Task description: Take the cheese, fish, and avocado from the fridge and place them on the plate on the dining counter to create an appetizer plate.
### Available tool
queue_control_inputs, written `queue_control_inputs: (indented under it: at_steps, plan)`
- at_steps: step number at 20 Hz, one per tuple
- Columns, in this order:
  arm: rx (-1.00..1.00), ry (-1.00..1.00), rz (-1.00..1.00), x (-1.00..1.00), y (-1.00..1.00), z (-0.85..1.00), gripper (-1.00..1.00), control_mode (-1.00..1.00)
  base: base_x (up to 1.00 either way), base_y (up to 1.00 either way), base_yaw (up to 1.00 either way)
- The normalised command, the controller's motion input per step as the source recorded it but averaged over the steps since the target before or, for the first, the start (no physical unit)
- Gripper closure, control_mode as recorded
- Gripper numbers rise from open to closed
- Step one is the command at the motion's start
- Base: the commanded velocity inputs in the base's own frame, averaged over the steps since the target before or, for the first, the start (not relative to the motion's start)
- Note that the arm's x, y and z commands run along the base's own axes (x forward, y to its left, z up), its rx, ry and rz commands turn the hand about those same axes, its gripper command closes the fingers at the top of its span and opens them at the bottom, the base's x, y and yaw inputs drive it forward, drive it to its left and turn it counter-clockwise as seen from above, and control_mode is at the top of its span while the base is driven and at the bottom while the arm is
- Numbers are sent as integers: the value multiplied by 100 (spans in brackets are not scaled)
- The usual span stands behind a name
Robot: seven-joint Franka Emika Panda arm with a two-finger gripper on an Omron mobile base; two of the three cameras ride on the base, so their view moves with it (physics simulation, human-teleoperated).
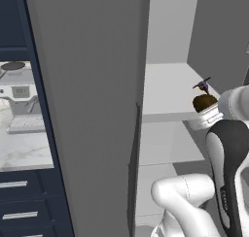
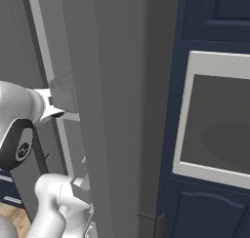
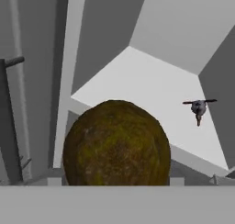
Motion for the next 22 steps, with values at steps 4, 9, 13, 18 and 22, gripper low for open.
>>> queue_control_inputs:
  at_steps: [4, 9, 13, 18, 22]
  plan:
    - [0, 0, 0, 0, 0, 0, 100, 100, -93, 39, 0]
    - [0, 0, 0, 0, 0, 0, 100, 100, -34, 88, -12]
    - [0, 0, 0, 0, 0, 0, 100, 100, 12, 100, -24]
    - [0, 0, 0, 0, 0, 0, 100, 100, 28, 100, 3]
    - [0, 0, 0, 0, 0, 0, 100, 100, 0, 100, 45]
